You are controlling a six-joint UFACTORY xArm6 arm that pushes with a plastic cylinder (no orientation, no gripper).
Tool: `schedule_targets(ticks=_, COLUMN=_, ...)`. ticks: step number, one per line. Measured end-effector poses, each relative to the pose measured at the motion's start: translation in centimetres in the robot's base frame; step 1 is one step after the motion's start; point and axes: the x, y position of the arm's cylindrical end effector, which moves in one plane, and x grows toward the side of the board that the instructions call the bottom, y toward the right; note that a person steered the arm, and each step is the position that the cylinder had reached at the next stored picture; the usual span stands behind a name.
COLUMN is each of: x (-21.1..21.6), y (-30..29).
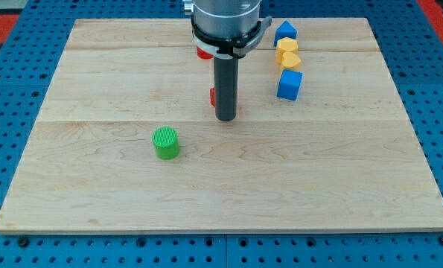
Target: Move the red star towards the center
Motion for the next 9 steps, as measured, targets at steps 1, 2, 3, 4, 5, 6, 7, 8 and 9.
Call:
schedule_targets(ticks=1, x=0.3, y=2.4)
schedule_targets(ticks=2, x=0.0, y=3.1)
schedule_targets(ticks=3, x=-1.2, y=-0.9)
schedule_targets(ticks=4, x=-2.4, y=-3.3)
schedule_targets(ticks=5, x=-2.4, y=-2.5)
schedule_targets(ticks=6, x=-0.3, y=0.1)
schedule_targets(ticks=7, x=-1.2, y=0.5)
schedule_targets(ticks=8, x=-3.6, y=-0.6)
schedule_targets(ticks=9, x=-5.5, y=-1.8)
